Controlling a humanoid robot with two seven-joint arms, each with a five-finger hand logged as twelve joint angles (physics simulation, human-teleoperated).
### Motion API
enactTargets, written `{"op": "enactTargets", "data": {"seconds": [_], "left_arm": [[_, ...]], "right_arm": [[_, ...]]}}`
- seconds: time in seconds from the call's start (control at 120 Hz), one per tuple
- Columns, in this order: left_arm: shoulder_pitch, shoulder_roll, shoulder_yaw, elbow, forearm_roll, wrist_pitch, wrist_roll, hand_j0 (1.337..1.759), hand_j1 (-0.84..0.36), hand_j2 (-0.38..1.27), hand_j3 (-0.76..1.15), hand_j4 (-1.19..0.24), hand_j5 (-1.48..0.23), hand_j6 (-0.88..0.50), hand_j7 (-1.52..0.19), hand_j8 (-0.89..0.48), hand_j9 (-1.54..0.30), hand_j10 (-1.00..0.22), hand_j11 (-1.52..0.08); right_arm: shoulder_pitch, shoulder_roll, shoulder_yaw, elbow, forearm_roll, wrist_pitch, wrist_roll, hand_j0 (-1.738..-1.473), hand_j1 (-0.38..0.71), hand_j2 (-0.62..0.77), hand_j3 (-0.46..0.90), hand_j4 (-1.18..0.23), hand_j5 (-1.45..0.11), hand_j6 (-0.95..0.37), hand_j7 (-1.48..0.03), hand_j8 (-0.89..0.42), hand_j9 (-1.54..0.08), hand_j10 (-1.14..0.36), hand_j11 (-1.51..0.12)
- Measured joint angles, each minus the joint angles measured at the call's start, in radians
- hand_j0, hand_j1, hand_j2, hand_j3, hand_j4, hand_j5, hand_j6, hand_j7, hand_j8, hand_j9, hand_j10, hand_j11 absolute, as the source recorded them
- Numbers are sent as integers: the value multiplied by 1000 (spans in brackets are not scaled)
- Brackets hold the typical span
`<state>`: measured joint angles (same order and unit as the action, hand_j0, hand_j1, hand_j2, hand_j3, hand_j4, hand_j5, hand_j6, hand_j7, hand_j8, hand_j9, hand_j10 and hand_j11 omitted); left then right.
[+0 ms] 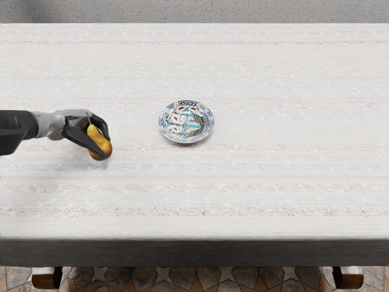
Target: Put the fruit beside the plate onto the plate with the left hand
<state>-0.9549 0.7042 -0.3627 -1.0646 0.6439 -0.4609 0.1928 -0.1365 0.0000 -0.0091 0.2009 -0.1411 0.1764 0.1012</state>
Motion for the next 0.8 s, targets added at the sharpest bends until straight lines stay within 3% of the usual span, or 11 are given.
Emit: {"op": "enactTargets", "data": {"seconds": [0.092,0.183,0.3,0.417,0.525,0.8], "left_arm": [[-3,1,-69,0,-15,-36,1,1641,-315,286,0,-803,-1189,-416,-1168,-219,-1153,-391,-1182],[-72,-14,-104,16,-47,-54,3,1641,-304,253,0,-800,-1227,-412,-1197,-218,-1162,-395,-1187],[-143,-149,-120,45,-88,-58,5,1640,-304,273,0,-814,-1225,-433,-1182,-250,-1159,-397,-1211],[-183,-346,-124,148,-106,-57,20,1642,-272,255,0,-822,-1225,-439,-1185,-252,-1170,-392,-1215],[-204,-372,-123,226,-106,-54,26,1643,-262,195,0,-826,-1227,-452,-1192,-262,-1179,-390,-1206],[-211,-469,-112,399,-104,-51,23,1644,-275,241,0,-811,-1267,-423,-1221,-235,-1201,-397,-1207]], "right_arm": [[0,0,0,0,0,0,0,-1658,-339,-2,0,-8,-10,-8,-10,-8,-10,-8,-10],[0,0,-1,0,0,0,0,-1658,-339,-2,0,-8,-10,-8,-10,-8,-10,-8,-10],[-1,0,-1,0,0,0,0,-1658,-339,-2,0,-8,-10,-8,-10,-8,-10,-8,-10],[-3,0,-2,0,0,0,0,-1658,-339,-2,0,-8,-11,-8,-11,-8,-11,-8,-11],[-3,0,-2,0,-1,0,0,-1658,-339,-2,0,-8,-10,-8,-10,-8,-10,-8,-10],[-7,0,-2,1,-1,0,0,-1658,-339,-2,0,-8,-11,-8,-11,-8,-11,-8,-11]]}}
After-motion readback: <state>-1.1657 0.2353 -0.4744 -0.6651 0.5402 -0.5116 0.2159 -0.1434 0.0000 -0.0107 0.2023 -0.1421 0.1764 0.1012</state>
